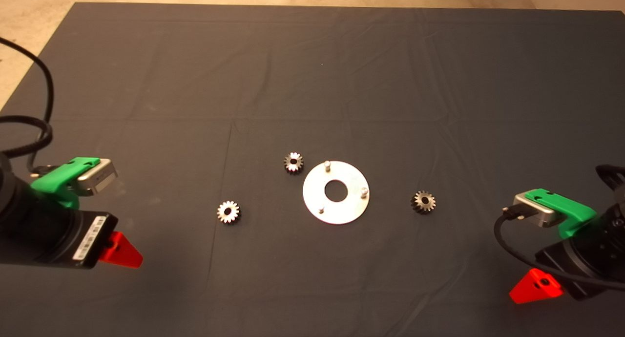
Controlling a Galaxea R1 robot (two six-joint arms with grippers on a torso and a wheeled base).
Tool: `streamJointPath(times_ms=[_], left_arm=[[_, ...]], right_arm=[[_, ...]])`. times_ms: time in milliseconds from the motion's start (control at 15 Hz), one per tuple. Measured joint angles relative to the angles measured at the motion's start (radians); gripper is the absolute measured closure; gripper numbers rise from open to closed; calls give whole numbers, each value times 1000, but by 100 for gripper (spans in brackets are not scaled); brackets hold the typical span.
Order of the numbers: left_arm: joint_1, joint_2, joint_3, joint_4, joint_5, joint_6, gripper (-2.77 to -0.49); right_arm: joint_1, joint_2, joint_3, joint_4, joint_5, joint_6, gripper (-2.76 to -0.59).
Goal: Install three planetary gears onto the carrier pins
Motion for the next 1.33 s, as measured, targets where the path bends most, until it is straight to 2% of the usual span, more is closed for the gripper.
streamJointPath(times_ms=[467, 800, 1000, 1067, 1133, 1200, 1333], left_arm=[[0, 12, -7, 0, 0, 14, -219], [0, 91, -121, 0, -2, 93, -219], [0, 113, -198, 7, -6, 151, -219], [0, 119, -217, 16, -32, 166, -219], [0, 130, -239, 40, -71, 182, -219], [0, 153, -263, 72, -99, 188, -219], [1, 229, -290, 119, -116, 203, -219]], right_arm=[[0, 0, 0, 0, 0, 0, -265], [1, 0, 0, 0, 0, 0, -265], [3, 0, 0, 0, 0, 0, -265], [3, 0, 0, 0, 0, 0, -265], [3, 2, 0, 0, -1, 0, -265], [3, 2, 0, 0, 0, 0, -265], [3, 2, 0, 0, 0, 0, -265]])
